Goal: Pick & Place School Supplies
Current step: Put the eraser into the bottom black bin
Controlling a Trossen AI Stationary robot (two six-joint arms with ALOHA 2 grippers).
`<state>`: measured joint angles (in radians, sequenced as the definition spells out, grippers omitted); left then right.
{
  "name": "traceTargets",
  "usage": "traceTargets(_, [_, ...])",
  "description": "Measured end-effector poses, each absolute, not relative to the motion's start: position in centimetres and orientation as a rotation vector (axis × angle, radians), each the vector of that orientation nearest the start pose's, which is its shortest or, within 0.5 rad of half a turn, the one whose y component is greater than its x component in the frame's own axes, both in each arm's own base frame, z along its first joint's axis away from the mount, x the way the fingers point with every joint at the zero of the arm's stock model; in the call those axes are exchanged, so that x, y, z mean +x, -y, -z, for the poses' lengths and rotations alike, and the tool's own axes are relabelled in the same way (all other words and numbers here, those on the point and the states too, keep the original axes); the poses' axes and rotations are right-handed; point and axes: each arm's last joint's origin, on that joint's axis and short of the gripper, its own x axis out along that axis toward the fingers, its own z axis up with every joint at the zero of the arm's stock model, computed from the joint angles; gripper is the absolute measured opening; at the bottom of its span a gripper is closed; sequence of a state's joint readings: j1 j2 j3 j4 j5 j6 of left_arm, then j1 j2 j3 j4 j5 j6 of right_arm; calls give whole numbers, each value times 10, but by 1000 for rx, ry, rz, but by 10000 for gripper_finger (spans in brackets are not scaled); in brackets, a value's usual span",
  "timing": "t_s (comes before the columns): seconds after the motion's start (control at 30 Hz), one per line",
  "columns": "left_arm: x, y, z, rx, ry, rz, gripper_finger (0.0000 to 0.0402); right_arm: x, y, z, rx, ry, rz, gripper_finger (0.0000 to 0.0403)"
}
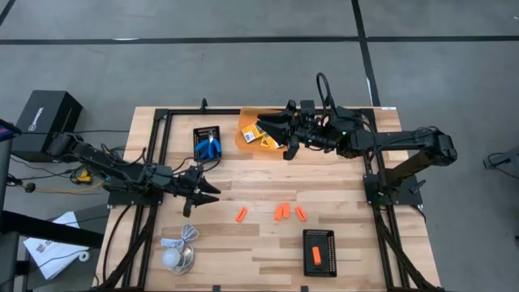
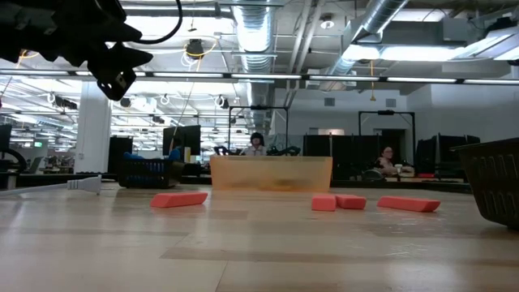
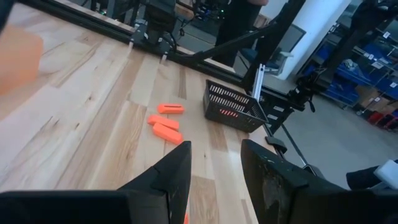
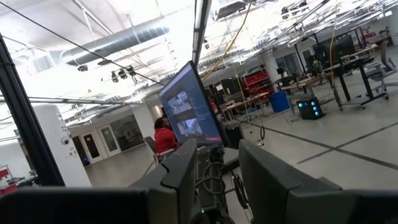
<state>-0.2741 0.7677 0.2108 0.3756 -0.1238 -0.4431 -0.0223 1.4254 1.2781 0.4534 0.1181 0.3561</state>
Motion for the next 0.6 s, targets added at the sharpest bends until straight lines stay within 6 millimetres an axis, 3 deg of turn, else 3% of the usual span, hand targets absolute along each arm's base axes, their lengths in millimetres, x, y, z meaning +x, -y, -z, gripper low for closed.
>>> traceTargets(0.6, [160,41,-193,-383,-189,114,136,325,7,-417,368,321,63,112])
